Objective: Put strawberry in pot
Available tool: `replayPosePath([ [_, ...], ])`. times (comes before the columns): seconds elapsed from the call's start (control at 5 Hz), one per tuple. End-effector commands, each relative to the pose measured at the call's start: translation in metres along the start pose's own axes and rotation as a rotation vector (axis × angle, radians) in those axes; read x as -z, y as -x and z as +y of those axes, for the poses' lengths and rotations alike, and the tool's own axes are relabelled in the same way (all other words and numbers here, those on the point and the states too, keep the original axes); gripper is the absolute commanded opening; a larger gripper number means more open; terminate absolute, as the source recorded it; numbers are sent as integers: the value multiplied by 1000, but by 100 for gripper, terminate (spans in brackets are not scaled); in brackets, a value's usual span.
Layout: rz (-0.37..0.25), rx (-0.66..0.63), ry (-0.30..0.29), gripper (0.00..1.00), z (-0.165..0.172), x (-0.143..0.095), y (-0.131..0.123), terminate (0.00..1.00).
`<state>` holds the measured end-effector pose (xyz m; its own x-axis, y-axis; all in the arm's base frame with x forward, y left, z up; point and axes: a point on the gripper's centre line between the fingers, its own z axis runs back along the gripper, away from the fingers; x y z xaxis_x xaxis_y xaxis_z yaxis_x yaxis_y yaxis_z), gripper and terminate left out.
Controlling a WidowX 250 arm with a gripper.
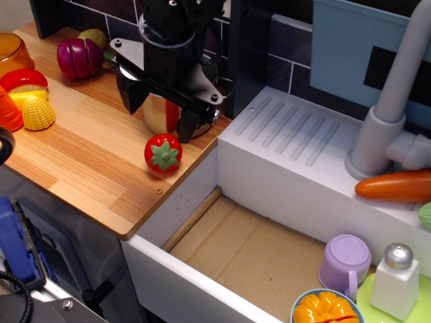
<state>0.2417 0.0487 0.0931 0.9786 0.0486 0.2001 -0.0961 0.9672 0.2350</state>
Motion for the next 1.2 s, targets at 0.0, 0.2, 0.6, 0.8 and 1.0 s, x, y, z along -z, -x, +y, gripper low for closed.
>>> replayPosePath([
  [0.0, 0, 0, 0, 100, 0, 0, 0, 0],
  [0.2, -15, -9, 20, 100, 1, 14, -4, 0],
  [0.6, -58, -18, 60, 100, 2, 39, -4, 0],
  [0.8, -70, -25, 72, 100, 5, 52, 0, 0],
  [1.0, -96, -20, 67, 100, 7, 63, 1, 0],
])
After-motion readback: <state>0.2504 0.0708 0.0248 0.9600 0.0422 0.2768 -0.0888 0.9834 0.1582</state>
